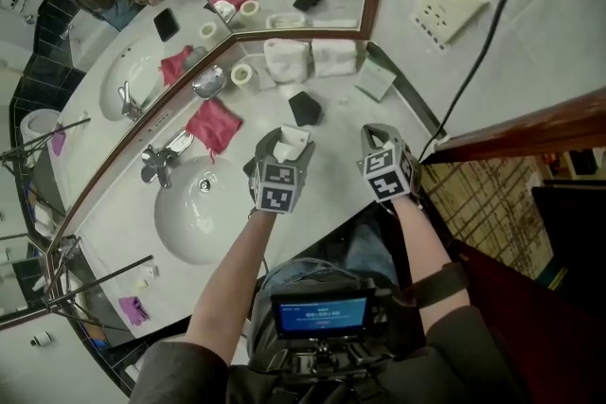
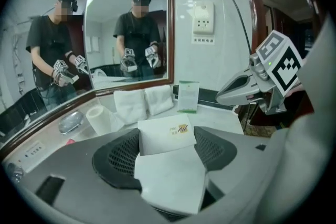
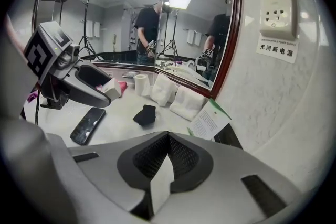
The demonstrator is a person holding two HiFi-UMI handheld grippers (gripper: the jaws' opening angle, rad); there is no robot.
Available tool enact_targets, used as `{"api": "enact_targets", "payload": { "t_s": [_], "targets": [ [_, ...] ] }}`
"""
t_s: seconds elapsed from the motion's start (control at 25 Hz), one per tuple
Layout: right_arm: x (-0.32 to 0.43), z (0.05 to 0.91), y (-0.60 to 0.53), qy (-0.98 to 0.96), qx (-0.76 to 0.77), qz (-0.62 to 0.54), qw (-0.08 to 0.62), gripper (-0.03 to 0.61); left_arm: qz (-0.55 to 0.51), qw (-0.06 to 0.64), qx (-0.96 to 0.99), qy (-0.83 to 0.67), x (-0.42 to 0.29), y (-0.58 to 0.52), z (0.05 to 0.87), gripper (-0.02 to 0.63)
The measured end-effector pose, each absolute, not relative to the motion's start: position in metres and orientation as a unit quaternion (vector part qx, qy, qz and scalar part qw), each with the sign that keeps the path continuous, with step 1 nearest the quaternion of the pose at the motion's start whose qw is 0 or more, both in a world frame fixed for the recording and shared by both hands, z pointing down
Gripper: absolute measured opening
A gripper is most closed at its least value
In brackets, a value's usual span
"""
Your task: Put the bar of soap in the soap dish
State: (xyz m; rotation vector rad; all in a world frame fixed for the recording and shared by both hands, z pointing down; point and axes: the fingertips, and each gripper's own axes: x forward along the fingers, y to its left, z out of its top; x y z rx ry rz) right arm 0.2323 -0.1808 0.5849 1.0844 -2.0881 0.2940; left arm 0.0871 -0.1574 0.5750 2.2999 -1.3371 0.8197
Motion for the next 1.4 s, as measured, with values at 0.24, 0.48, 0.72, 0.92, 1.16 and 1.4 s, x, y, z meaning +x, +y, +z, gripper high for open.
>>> {"api": "enact_targets", "payload": {
  "t_s": [0.24, 0.48, 0.72, 0.92, 1.16, 1.4],
  "targets": [
    [0.198, 0.566, -0.191, -0.84, 0.388, 0.108, 0.363, 0.017, 0.264, 0.168, 0.795, -0.52, 0.056, -0.162, 0.544, 0.325],
    [0.131, 0.56, -0.191, -0.876, 0.318, 0.11, 0.347, 0.017, 0.249, 0.172, 0.756, -0.58, -0.006, -0.181, 0.535, 0.325],
    [0.046, 0.557, -0.185, -0.908, 0.228, 0.099, 0.337, 0.017, 0.242, 0.179, 0.709, -0.637, -0.083, -0.208, 0.534, 0.326],
    [-0.016, 0.559, -0.18, -0.924, 0.168, 0.082, 0.334, 0.017, 0.253, 0.19, 0.688, -0.654, -0.127, -0.231, 0.543, 0.326],
    [-0.066, 0.567, -0.176, -0.933, 0.123, 0.071, 0.331, 0.017, 0.277, 0.201, 0.681, -0.648, -0.161, -0.265, 0.566, 0.327],
    [-0.097, 0.58, -0.167, -0.936, 0.099, 0.067, 0.33, 0.017, 0.303, 0.207, 0.684, -0.631, -0.178, -0.294, 0.586, 0.327]
  ]
}}
